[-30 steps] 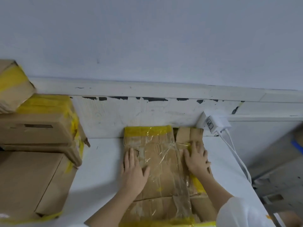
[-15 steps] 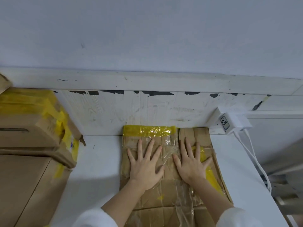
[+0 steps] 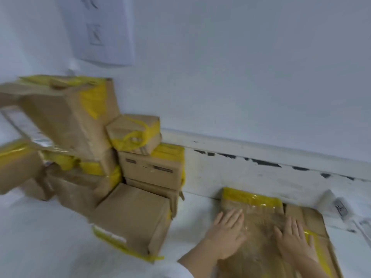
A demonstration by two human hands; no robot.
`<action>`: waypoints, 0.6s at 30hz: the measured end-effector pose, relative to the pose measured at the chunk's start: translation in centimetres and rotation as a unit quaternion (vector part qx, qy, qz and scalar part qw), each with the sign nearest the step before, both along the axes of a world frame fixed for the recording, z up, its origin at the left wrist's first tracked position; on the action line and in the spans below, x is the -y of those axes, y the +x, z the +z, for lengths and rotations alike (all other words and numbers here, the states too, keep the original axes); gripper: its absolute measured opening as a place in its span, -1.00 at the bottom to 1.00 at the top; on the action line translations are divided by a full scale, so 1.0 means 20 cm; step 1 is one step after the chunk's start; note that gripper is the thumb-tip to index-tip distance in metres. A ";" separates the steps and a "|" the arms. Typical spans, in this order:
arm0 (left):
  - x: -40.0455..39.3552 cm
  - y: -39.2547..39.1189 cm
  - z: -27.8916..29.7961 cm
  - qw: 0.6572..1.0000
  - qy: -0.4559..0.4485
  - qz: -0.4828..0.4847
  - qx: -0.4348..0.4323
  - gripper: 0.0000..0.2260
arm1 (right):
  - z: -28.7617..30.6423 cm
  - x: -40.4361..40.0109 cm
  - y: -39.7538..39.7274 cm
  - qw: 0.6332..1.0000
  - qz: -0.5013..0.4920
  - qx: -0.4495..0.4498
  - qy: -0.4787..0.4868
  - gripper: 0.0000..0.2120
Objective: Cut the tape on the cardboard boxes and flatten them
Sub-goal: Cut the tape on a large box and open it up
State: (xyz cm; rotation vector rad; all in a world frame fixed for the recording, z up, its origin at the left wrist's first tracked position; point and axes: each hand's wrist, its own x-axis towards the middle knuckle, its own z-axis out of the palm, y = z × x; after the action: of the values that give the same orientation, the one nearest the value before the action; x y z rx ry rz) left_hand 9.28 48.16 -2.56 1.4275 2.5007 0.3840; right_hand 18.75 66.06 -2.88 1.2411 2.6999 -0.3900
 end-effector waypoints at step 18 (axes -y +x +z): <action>1.70 -0.52 0.00 0.738 0.273 0.415 0.456 -0.54 | 0.01 1.60 -0.52 0.821 -0.068 -0.256 -0.506 -0.46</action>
State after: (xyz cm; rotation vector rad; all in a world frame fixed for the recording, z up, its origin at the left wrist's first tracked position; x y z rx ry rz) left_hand -1.03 14.15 -2.50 -0.0601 1.9855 1.6066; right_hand 8.35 34.05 -2.61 1.0193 2.0427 -2.0728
